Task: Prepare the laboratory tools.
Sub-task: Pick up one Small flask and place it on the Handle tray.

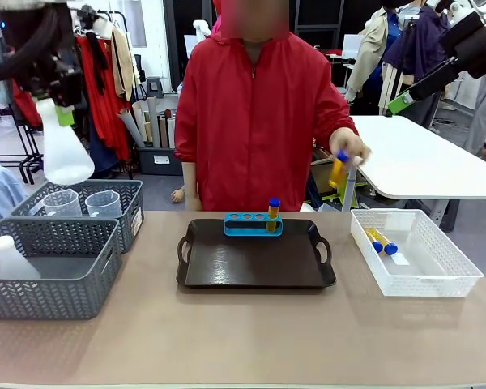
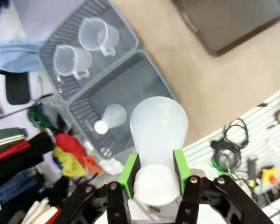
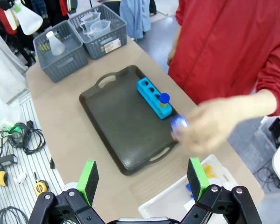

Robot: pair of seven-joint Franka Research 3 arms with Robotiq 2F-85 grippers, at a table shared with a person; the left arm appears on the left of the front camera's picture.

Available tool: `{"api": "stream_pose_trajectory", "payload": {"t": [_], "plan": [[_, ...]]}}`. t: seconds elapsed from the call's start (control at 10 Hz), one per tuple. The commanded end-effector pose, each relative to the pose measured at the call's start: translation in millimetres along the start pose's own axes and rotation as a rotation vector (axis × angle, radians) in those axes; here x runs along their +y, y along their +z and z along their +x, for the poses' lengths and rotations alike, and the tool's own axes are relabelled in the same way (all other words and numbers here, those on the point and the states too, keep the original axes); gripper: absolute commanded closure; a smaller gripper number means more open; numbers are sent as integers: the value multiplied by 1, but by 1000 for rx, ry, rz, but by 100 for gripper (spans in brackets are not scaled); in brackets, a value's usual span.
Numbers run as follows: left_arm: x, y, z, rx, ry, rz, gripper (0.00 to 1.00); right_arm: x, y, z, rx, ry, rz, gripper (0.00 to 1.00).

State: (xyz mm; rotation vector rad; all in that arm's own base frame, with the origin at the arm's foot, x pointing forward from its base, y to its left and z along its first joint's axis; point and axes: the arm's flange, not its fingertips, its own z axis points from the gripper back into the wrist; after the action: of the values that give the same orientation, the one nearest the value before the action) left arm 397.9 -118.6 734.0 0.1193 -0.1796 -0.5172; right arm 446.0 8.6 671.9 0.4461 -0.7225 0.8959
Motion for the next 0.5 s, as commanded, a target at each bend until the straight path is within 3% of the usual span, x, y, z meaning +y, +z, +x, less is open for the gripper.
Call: {"api": "stream_pose_trajectory", "payload": {"t": [0.0,0.4], "plan": [[2,22,15,-5,-60,45,100,0,1,1,-3,7,3,0],[-20,86,41,-65,-194,59,100,0,1,1,-3,7,3,0]]}}
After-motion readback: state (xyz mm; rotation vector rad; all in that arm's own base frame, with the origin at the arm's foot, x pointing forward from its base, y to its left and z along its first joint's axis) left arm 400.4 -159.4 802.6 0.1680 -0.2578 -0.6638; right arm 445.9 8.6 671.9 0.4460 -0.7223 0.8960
